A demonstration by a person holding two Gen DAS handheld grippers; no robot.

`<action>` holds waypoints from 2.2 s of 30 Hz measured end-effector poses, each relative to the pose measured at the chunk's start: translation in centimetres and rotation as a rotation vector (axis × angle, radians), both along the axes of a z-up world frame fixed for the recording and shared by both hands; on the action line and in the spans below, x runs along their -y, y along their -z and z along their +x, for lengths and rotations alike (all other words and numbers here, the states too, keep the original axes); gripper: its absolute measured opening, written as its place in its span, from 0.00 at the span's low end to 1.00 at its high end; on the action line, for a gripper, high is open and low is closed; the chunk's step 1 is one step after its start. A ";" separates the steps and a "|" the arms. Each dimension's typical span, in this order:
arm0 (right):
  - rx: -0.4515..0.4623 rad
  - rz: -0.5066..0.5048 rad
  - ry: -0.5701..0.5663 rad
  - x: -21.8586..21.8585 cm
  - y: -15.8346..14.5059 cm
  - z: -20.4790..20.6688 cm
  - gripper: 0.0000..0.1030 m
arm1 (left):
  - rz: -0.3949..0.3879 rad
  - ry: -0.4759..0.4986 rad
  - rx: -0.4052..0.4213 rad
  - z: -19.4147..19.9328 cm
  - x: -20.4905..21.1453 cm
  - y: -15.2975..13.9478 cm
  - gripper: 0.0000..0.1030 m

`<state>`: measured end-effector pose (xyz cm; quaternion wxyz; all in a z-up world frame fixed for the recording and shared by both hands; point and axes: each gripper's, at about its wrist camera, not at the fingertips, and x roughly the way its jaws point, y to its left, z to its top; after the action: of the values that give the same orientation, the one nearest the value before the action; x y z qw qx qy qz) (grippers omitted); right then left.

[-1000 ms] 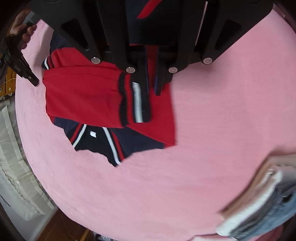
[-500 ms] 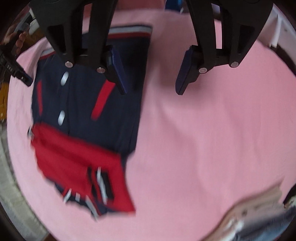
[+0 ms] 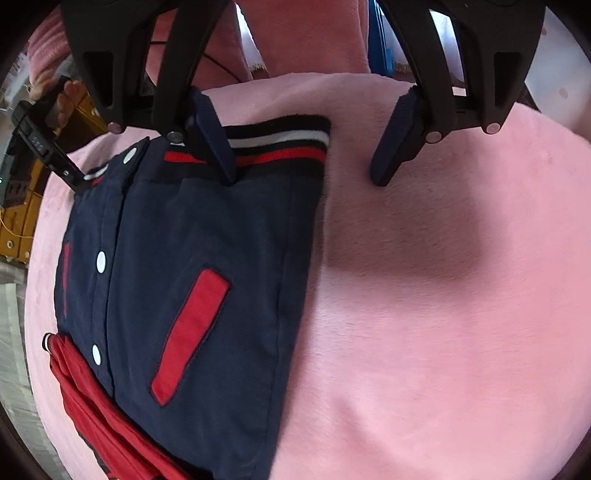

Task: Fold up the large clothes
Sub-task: 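Grasp the hem with both tools and lift it toward the collar, then lay the hem down over the collar and open both tools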

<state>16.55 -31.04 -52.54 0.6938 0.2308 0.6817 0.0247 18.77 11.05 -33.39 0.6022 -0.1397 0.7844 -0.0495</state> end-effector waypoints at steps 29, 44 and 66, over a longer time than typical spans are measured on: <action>0.329 0.548 0.257 0.1 -13.2 15.0 0.15 | -0.459 -0.525 0.088 10.2 -5.2 -17.4 0.10; 0.390 0.403 0.439 5.6 -9.0 26.6 0.12 | -0.398 -0.639 0.173 24.9 -4.9 -9.3 0.11; 0.196 -0.003 0.212 3.7 -10.3 26.9 0.51 | -0.090 -0.418 0.302 20.9 -2.8 -5.5 0.50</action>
<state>43.48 -34.79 -42.21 0.7562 0.2970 0.5825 -0.0273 39.68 13.85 -27.87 0.7028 -0.3164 0.6368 0.0211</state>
